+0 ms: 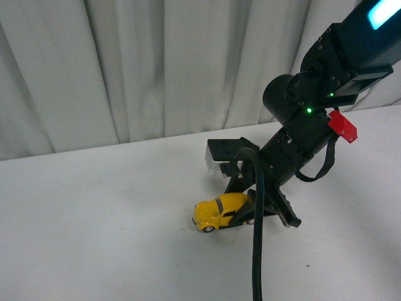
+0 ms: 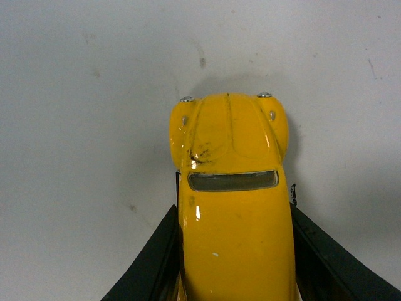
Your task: Wind up and store yellow beetle toy
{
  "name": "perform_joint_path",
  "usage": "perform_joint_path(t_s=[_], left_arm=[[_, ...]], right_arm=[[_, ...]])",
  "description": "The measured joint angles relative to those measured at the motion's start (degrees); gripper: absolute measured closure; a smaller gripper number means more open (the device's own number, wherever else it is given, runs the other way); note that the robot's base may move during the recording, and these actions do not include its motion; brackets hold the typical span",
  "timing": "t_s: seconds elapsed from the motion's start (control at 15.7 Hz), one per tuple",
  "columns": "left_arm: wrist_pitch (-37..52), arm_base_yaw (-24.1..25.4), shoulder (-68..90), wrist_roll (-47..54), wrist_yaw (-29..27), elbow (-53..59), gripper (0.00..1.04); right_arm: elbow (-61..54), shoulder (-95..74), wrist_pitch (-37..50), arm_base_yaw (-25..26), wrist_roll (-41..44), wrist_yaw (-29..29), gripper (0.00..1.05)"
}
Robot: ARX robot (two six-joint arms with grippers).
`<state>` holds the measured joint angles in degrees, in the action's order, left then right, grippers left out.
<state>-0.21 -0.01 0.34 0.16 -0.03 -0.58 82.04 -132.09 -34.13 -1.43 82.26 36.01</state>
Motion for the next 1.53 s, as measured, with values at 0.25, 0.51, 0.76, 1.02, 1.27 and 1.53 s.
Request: perform_joint_path(t_s=[0.25,0.51,0.76,1.02,1.27,1.53], left_arm=[[0.0,0.0,0.0,0.0,0.0,0.0,0.07],[0.0,0.0,0.0,0.0,0.0,0.0,0.07],[0.02,0.0,0.0,0.0,0.0,0.0,0.07],[0.0,0.0,0.0,0.0,0.0,0.0,0.07],[0.0,0.0,0.0,0.0,0.0,0.0,0.07],[0.0,0.0,0.0,0.0,0.0,0.0,0.07]], right_arm=[[-0.81,-0.31,1.01,1.16,2.47,1.11,0.62],[-3.21,-0.26,2.86,4.22,4.48,3.56,0.62],[-7.04,0.76,4.52,8.74,6.19,4.59,0.62],[-13.66,2.38,7.23,15.08,8.57,6.62,0.62],[-19.78,3.69,8.41,22.18,10.84,8.7,0.62],[-23.69,5.16,5.88,28.09,15.26,8.76,0.62]])
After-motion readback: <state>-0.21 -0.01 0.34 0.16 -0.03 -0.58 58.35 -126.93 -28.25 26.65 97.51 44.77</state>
